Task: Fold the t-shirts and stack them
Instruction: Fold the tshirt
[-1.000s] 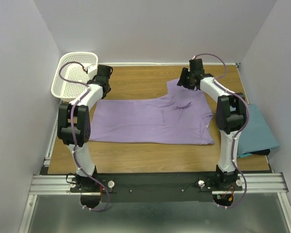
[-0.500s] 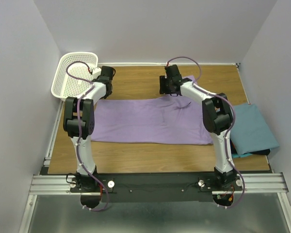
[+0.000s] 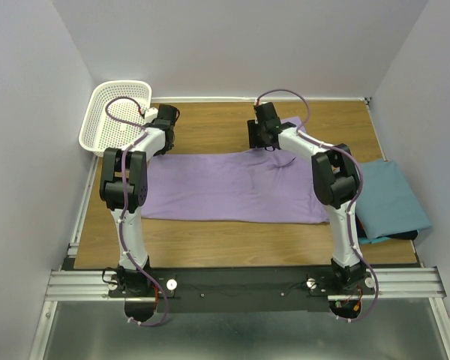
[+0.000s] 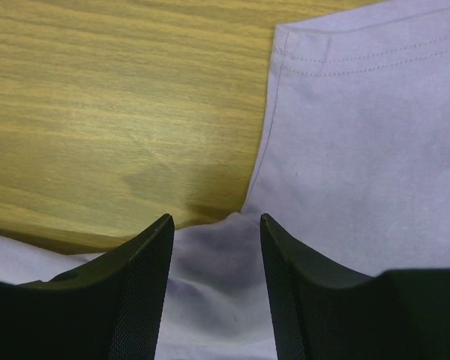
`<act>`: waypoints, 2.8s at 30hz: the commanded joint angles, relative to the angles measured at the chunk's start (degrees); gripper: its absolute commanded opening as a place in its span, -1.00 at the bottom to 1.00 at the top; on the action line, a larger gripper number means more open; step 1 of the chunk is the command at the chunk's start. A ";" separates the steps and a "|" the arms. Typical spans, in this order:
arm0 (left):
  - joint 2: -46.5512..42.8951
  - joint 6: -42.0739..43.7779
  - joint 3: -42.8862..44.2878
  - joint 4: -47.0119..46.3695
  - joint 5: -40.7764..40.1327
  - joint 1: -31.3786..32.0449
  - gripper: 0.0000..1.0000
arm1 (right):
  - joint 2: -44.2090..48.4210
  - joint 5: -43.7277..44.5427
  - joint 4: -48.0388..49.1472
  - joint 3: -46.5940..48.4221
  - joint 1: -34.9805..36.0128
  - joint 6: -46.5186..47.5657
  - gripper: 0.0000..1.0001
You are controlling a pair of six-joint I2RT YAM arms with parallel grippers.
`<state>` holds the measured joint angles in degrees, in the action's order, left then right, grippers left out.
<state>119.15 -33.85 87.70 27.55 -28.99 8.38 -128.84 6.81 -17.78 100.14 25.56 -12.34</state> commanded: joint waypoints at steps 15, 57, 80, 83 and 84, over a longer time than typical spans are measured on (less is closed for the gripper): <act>3.45 -0.08 3.88 1.98 -3.26 0.32 -0.25 | -0.98 -1.53 0.29 -1.61 0.54 0.47 0.11; -11.65 -3.15 -10.08 -2.94 2.18 1.28 -1.00 | -0.36 -3.91 1.70 -1.87 0.28 -3.13 0.10; -27.83 -10.27 -35.14 -9.97 7.81 3.31 -1.00 | 3.42 -4.00 3.10 -4.25 -0.34 -5.24 0.10; -28.54 -10.72 -36.90 -10.67 8.34 3.57 -1.00 | 3.68 -4.08 3.37 -4.42 -0.51 -5.41 0.09; -28.62 -10.72 -37.25 -10.68 8.43 3.57 -1.00 | 3.59 -4.26 3.37 -4.51 -0.77 -5.50 0.10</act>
<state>92.66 -43.00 51.72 18.52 -21.37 11.49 -127.92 3.46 -15.88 96.55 25.39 -16.95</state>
